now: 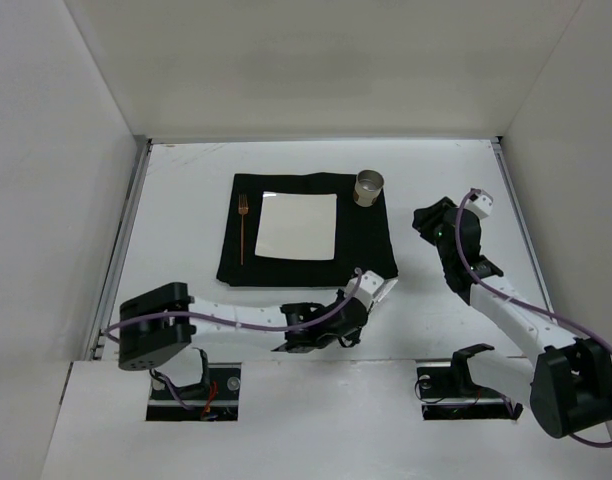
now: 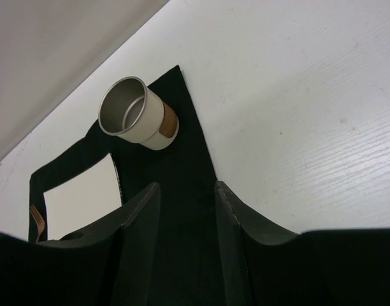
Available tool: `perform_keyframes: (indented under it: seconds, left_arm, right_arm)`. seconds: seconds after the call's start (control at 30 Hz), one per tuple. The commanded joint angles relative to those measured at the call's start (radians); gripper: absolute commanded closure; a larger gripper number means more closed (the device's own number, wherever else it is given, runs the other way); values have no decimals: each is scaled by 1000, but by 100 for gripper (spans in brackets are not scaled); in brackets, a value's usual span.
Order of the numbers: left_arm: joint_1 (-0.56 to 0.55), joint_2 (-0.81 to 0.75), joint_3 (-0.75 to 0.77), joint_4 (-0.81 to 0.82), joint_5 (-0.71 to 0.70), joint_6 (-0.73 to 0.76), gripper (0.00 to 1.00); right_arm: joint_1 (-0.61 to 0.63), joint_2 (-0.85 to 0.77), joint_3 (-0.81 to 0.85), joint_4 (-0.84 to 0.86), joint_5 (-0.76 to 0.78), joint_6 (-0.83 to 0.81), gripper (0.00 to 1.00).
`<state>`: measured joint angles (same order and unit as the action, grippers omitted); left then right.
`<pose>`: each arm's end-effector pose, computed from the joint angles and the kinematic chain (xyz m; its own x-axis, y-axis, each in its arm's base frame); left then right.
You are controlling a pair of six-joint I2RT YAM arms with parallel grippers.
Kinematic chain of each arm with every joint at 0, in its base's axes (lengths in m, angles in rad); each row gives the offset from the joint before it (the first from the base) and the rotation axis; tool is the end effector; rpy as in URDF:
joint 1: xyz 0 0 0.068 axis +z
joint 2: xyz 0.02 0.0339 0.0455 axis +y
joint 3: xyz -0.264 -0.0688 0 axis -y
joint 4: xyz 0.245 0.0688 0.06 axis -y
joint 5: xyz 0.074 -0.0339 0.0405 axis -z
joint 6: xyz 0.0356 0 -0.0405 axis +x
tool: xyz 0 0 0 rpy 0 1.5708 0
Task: Set the dinner table for one person
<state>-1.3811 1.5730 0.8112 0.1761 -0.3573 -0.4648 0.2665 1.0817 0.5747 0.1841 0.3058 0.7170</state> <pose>0.0742 -0.3205 0.1925 -0.4809 0.2778 -0.8316 0.7266 0.6571 -0.2007 0.2359 0.0533 0.2458 -0.2148 0.5909 -0.7776 0.2195 0.8050 0.5512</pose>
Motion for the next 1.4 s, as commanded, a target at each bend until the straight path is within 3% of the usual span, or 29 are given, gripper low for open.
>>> perform_keyframes:
  seconds: [0.0, 0.13, 0.3, 0.6, 0.97, 1.37]
  left_arm:
    - [-6, -129, 13, 26, -34, -51, 93]
    - [43, -221, 0, 33, -74, -95, 93]
    - [213, -246, 8, 98, -92, -181, 93]
    - [451, 20, 161, 195, 12, -281, 94]
    - [518, 314, 382, 197, 57, -351, 95]
    - [528, 404, 402, 198, 29, -397, 95]
  right_arm:
    - [-6, -23, 7, 37, -5, 12, 54]
    - [-6, -17, 8, 37, -5, 12, 53]
    - [-2, -12, 11, 37, -5, 9, 52]
    - [-2, -6, 17, 37, -5, 4, 51]
    - [-2, 26, 20, 38, 0, 2, 51]
    - [-2, 30, 22, 40, -4, 4, 51]
